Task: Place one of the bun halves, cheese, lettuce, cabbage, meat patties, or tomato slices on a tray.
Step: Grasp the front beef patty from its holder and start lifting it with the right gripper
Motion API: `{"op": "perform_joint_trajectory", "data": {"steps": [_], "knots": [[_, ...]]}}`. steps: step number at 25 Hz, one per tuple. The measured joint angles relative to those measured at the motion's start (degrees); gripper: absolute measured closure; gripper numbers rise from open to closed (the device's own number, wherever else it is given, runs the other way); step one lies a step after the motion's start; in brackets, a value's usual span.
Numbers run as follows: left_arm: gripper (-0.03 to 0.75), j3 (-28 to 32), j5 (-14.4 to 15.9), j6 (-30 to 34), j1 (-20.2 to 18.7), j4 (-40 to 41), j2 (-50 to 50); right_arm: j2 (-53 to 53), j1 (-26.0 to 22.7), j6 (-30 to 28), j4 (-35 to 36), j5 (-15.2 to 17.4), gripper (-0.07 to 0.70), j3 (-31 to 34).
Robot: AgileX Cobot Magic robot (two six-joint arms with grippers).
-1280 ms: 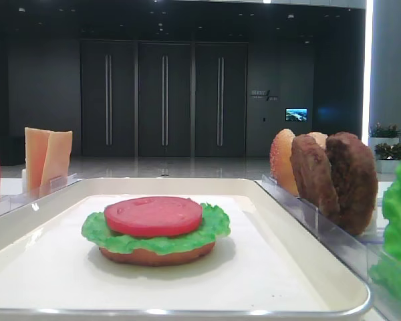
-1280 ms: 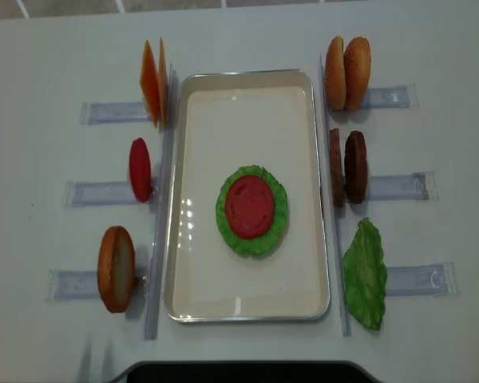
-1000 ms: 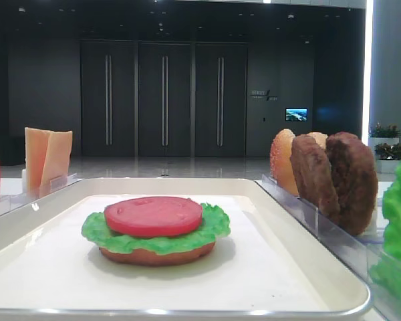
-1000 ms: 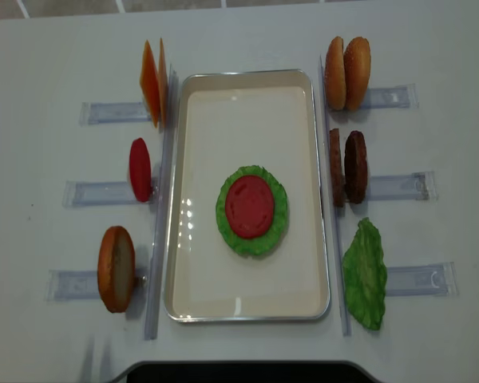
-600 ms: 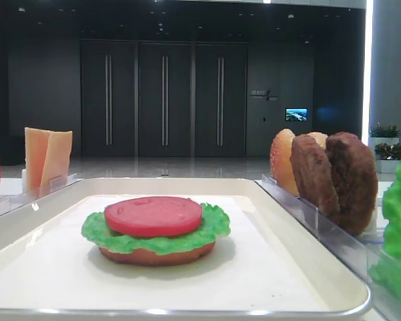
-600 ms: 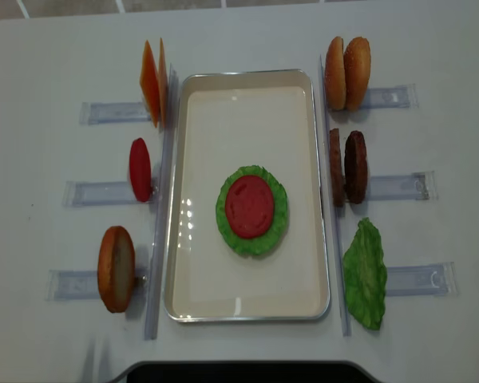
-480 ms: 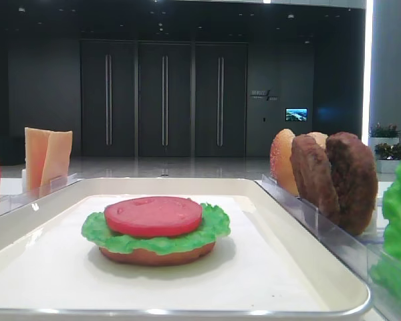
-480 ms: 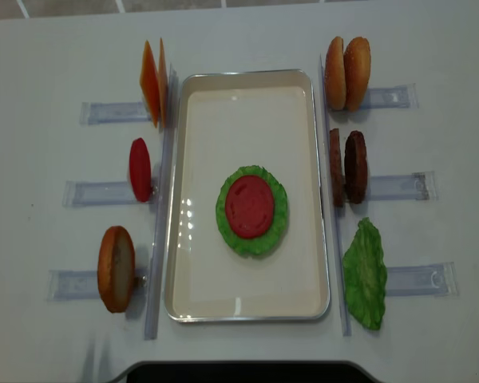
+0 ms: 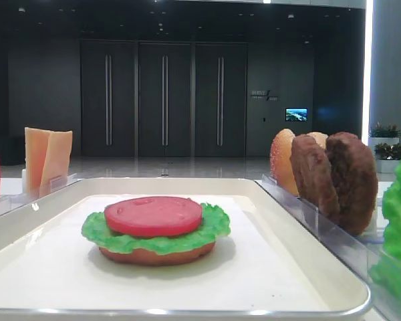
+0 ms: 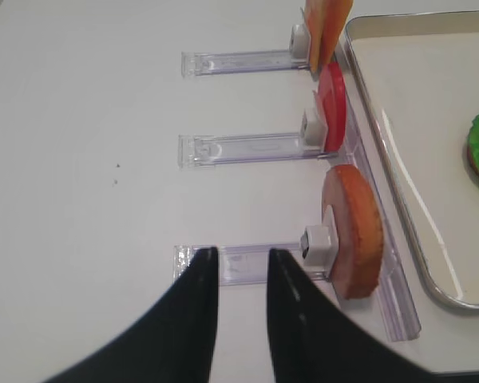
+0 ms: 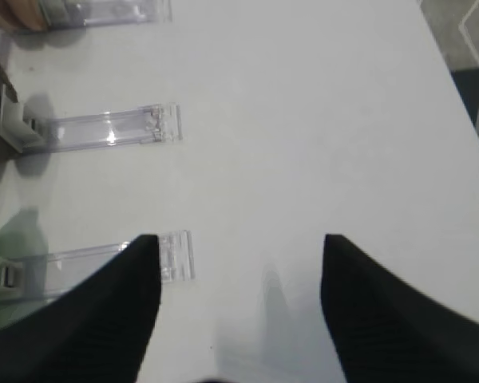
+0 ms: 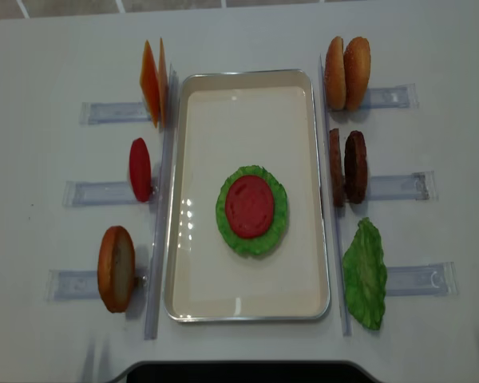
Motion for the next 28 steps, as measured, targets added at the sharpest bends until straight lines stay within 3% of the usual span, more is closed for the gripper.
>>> {"op": "perform_joint_trajectory", "data": {"steps": [3, 7, 13, 18, 21, 26, 28], "knots": [[0.556, 0.0, 0.02, 0.0, 0.0, 0.0, 0.0, 18.43, 0.0, 0.4, 0.0, -2.6, 0.212, -7.34], [0.556, 0.0, 0.02, 0.0, 0.0, 0.0, 0.0, 40.7, 0.0, -0.15, 0.0, -2.57, 0.212, -18.14], [0.556, 0.0, 0.02, 0.0, 0.0, 0.0, 0.0, 58.13, 0.0, -0.27, -0.06, -1.12, 0.212, -31.26], [0.556, 0.0, 0.02, 0.0, 0.0, 0.0, 0.0, 64.14, 1.97, 1.81, -0.2, 0.99, 0.219, -37.66], [0.556, 0.0, 0.02, 0.0, 0.0, 0.0, 0.0, 64.68, 9.36, 6.25, -1.16, 1.31, 0.219, -38.83], [0.556, 0.0, 0.02, 0.0, 0.0, 0.0, 0.0, 66.26, 28.58, 18.41, -7.57, 1.22, 0.219, -42.9], [0.556, 0.0, 0.02, 0.0, 0.0, 0.0, 0.0, 68.16, 34.2, 22.84, -10.02, 2.06, 0.219, -45.54]]}}
